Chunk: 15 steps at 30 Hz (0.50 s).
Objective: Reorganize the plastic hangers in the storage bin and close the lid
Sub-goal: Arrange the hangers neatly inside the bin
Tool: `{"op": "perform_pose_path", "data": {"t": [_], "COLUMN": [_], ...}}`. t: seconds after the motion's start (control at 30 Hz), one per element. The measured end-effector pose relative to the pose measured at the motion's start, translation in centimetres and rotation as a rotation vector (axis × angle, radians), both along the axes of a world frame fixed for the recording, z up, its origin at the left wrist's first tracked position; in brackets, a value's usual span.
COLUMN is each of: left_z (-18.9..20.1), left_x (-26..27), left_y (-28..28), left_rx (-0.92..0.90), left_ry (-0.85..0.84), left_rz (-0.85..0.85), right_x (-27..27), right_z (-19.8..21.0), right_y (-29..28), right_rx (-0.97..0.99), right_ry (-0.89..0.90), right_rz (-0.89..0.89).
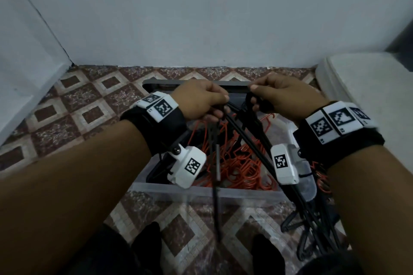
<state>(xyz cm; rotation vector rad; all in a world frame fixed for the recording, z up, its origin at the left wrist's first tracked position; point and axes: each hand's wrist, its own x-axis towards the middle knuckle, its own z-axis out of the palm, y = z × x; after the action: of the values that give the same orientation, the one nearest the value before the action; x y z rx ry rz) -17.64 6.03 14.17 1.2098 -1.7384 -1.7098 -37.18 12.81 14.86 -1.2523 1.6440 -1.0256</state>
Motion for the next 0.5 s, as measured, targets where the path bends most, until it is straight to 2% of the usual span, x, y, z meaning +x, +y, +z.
{"op": "perform_pose_path", "data": {"t": [0.17, 0.3, 0.4, 0.5], "left_z": [0.5, 0.3, -0.7, -3.4], "left_x": [-1.7, -1.7, -1.1, 0.4], "left_y": [1.6, 1.8, 0.2, -3.0], "left_rx": [0.127, 0.111, -0.003, -0.127], "left_ry": [0.155, 0.151, 0.032, -0.218], "left_rz": [-0.129, -0.218, -0.085, 0.081], "right_x": [0.6, 0.1, -0.3, -0.7], "right_z": [0.1, 0.1, 0.0, 0.2], "right_y": [0.2, 0.4, 0.6, 0.8], "right_rx": [0.058, 0.083, 0.076, 0.077], "right_ry": [0.241, 0.37, 0.473, 0.526], "right_rz": [0.145, 0.136, 0.085, 0.024]}}
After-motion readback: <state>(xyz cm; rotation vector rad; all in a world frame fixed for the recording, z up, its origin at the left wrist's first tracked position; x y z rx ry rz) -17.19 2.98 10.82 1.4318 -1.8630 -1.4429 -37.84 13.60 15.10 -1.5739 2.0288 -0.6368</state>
